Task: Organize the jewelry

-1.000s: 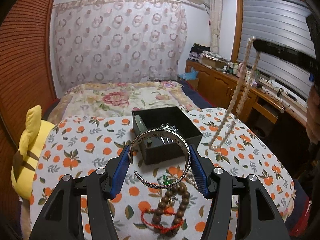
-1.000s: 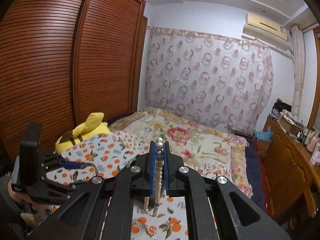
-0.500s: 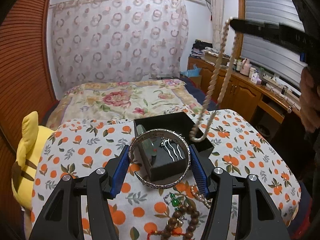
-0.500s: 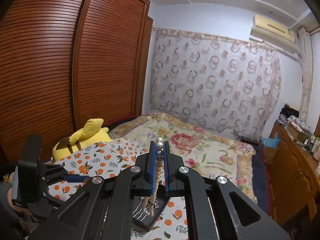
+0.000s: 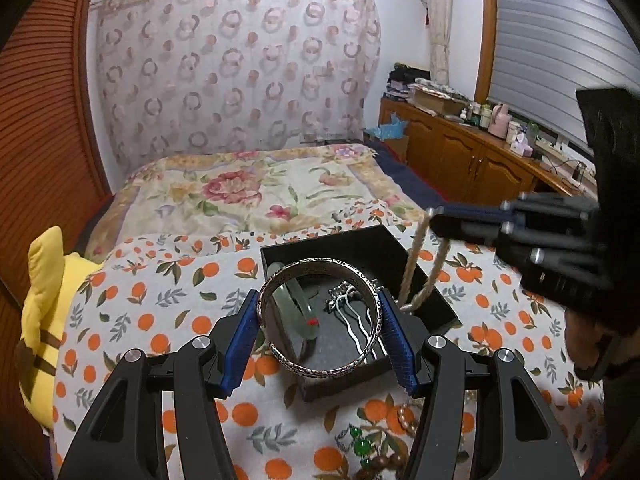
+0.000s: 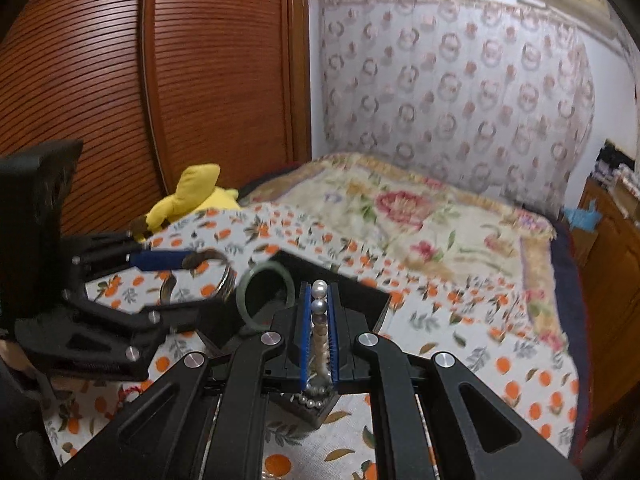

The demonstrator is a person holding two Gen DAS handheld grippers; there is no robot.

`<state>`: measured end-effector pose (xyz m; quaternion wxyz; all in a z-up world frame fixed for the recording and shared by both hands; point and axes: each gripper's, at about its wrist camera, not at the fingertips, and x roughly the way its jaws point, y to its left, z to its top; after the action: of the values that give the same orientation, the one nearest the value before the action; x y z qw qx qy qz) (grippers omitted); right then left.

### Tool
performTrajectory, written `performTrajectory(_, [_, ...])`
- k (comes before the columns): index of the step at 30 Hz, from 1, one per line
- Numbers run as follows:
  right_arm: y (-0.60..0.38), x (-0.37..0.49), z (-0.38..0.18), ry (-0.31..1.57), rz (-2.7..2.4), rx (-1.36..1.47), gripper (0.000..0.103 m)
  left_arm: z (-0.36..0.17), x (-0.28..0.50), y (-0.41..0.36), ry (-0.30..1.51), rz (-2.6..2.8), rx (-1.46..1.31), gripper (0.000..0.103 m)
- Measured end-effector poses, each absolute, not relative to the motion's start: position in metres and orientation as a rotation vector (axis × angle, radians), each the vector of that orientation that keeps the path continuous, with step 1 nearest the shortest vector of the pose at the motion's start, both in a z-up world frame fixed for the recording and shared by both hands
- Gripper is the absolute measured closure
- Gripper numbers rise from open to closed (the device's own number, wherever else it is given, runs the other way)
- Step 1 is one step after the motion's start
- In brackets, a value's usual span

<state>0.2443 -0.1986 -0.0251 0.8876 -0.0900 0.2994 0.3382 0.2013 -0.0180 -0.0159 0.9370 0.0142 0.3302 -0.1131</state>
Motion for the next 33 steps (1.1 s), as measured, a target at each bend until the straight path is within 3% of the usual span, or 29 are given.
performTrajectory(4, [-0.201,0.250,-0.036,0.648,0.721,-0.161,0.093,-0.021,0.213,-0.023,0.691,-0.232,0.043,0.047])
performTrajectory(8, [-0.206,0.253,-0.040,0.647,0.726,-0.138,0.080,-0.024,0.222,-0.028,0.707,-0.233,0.056,0.047])
performTrajectory(33, [-0.234,0.274,-0.057,0.672,0.619,-0.103,0.080,-0.042,0.241,-0.051,0.757,-0.252,0.099,0.047])
